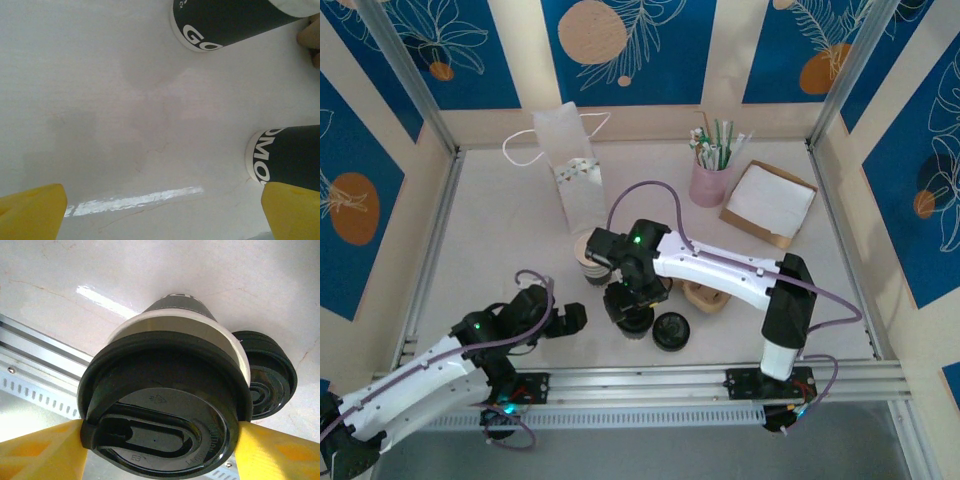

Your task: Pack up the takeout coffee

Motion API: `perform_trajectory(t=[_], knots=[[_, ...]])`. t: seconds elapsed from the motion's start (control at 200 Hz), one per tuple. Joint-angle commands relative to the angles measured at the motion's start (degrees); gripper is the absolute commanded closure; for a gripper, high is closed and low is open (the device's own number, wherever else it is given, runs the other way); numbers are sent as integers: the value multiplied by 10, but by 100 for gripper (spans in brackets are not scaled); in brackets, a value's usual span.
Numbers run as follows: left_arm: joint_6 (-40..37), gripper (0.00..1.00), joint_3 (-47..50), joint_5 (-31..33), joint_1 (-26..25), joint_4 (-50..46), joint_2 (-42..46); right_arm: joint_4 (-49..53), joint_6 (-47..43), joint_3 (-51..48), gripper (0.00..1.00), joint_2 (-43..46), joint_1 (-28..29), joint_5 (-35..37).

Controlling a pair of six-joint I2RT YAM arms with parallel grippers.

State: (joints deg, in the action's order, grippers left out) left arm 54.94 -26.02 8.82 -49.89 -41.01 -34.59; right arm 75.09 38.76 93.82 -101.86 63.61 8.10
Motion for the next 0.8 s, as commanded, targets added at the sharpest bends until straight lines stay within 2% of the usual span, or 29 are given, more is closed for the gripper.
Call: perform_trajectory(t=[0.0, 0.795], knots=[[-12, 0, -19, 17, 1, -21, 2, 23, -8, 19, 27, -8, -4, -12], [-16, 0, -18, 22, 3, -20, 0, -7, -14, 7, 27, -20, -10, -21]])
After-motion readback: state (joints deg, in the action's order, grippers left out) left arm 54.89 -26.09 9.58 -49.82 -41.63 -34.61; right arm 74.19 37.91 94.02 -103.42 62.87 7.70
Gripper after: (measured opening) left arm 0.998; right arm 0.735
